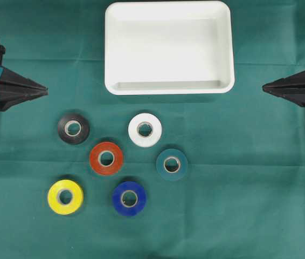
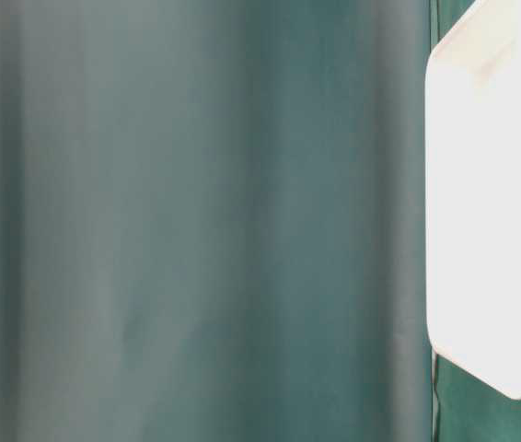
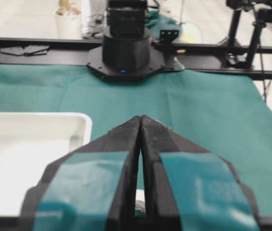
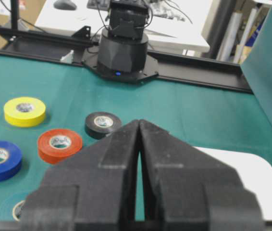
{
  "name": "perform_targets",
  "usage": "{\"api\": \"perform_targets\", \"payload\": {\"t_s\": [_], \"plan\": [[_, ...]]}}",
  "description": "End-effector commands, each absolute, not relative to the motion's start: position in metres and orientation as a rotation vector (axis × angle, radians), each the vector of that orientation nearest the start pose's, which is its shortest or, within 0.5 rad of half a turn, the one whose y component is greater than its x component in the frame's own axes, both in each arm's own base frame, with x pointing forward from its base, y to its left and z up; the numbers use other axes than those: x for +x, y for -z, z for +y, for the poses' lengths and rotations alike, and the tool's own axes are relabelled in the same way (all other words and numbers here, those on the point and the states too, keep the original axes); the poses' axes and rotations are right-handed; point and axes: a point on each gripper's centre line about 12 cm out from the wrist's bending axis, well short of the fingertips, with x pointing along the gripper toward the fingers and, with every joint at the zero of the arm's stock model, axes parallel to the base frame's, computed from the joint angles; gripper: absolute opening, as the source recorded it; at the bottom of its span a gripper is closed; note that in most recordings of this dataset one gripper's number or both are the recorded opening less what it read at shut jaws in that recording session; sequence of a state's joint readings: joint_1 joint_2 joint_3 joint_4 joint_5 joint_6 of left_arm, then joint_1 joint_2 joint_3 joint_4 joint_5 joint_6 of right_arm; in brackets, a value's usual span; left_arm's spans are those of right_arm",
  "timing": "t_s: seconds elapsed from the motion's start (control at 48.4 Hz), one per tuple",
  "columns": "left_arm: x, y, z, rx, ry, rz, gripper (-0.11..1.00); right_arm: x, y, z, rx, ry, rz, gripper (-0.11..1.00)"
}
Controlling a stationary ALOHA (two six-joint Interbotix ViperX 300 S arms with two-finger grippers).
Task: Put the tape into the white case with the left arm.
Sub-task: 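Open the left gripper and move it toward the tape rolls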
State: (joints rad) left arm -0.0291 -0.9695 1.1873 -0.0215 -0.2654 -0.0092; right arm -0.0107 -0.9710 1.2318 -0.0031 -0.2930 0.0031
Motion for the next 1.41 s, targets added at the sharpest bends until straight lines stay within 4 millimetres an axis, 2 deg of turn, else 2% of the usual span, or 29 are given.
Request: {"api": "perform_targets", "payload": {"t_s": [0.0, 0.165, 0.227, 0.31, 0.496, 0.558, 0.599, 1.054, 1.385], "plan": [[0.200, -0.291, -0.006, -0.046, 0.028, -0.053, 0.01, 0.195, -0.279, -0.002, 0.000, 0.010, -0.058, -0.09], [0.202, -0.288, -0.006, -0.043, 0.026, -0.035, 0.02, 0.192, -0.280, -0.002, -0.002, 0.009, -0.069, -0.09], [0.202, -0.287, -0.006, -0.040, 0.027, -0.033, 0.09, 0.191, -0.279, -0.002, -0.002, 0.009, -0.071, -0.09], [0.200, -0.287, -0.006, -0.032, 0.028, -0.038, 0.27, 0.189, -0.279, -0.002, -0.002, 0.011, -0.075, -0.09], [0.198, -0.287, -0.006, -0.031, 0.028, -0.042, 0.82, 0.187, -0.275, -0.002, -0.002, 0.009, -0.069, -0.09], [0.197, -0.287, -0.006, -0.031, 0.028, -0.042, 0.94, 0.187, -0.275, -0.002, -0.002, 0.009, -0.067, -0.09], [0.196, -0.287, -0.006, -0.032, 0.028, -0.044, 0.99, 0.187, -0.275, -0.002, -0.002, 0.011, -0.067, -0.09], [0.189, -0.275, -0.005, -0.034, 0.024, 0.076, 1.00, 0.180, -0.244, -0.001, -0.032, 0.003, 0.048, -0.09], [0.176, -0.271, -0.005, -0.028, 0.025, 0.069, 1.00, 0.162, -0.212, -0.002, -0.031, 0.006, 0.177, -0.09]]}}
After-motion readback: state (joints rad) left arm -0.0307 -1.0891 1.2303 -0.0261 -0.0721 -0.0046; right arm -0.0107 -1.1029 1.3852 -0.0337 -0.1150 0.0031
